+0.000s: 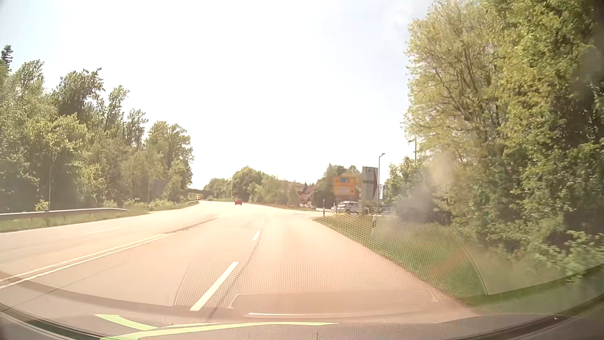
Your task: Follow the waypoints while adhering to traffic rules and regulations
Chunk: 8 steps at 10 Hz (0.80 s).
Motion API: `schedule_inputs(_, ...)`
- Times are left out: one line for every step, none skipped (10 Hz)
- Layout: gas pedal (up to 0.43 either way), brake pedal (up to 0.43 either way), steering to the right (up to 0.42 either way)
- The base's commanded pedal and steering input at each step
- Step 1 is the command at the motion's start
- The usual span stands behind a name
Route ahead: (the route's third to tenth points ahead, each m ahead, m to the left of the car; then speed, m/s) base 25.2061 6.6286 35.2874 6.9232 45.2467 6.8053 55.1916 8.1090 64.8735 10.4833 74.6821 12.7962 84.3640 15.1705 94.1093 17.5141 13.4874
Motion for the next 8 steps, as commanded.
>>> schedule_inputs(0.189, 0.000, -0.012)
schedule_inputs(0.177, 0.000, -0.012)
schedule_inputs(0.177, 0.000, -0.012)
schedule_inputs(0.177, 0.000, -0.012)
schedule_inputs(0.177, 0.000, -0.012)
schedule_inputs(0.177, 0.000, -0.012)
schedule_inputs(0.177, 0.000, -0.012)
schedule_inputs(0.169, 0.000, -0.012)
